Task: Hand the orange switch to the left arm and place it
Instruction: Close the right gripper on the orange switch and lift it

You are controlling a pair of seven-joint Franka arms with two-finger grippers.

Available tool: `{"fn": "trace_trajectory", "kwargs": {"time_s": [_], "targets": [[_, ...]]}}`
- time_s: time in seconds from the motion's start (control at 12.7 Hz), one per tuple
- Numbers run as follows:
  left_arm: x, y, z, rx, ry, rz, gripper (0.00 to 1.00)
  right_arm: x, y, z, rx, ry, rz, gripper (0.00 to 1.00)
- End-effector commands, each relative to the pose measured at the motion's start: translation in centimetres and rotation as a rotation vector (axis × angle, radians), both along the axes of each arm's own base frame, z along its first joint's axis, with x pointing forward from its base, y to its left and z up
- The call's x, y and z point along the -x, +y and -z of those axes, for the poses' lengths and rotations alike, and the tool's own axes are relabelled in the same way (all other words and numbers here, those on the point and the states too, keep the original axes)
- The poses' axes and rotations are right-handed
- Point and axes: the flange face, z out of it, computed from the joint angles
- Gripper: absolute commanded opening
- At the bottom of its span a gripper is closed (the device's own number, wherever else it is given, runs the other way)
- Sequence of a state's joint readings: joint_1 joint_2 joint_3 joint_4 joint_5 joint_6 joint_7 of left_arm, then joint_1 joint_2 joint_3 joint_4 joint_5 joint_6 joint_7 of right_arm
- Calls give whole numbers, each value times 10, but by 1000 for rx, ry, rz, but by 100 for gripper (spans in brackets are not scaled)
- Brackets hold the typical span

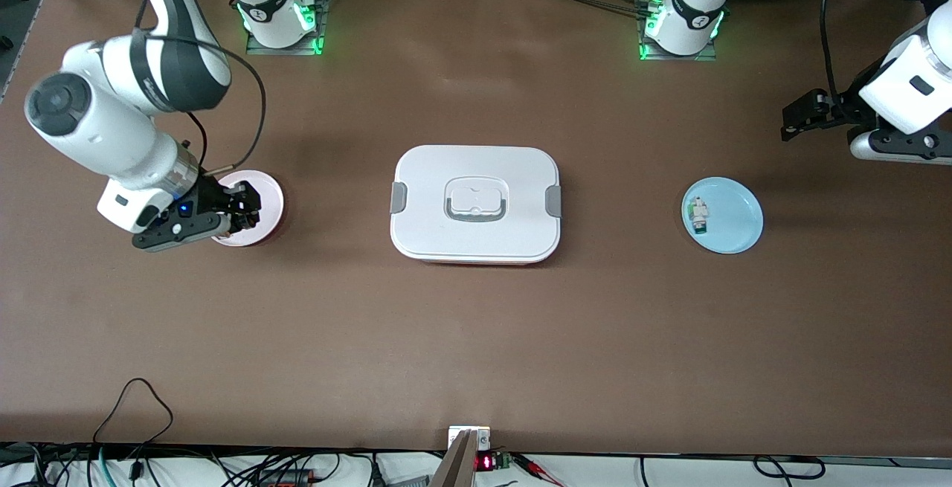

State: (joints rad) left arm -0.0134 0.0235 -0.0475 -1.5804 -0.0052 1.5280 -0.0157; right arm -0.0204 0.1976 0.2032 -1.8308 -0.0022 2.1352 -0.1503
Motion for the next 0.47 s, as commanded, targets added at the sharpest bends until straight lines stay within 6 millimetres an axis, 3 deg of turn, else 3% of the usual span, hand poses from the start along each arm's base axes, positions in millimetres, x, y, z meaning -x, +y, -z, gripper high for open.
{"fn": "trace_trajectory", "kwargs": {"time_s": [0.0,0.16,0.39], "targets": [[0,1,-3,6,-1,21,100,-9,10,-32,-23,-61,-159,37],[0,1,-3,6,-1,21,100,-8,28,-41,-38,-81,-224,37],[0,2,-3,7,1,19,100,-6,59,-75,-114,-151,-367,37]]}}
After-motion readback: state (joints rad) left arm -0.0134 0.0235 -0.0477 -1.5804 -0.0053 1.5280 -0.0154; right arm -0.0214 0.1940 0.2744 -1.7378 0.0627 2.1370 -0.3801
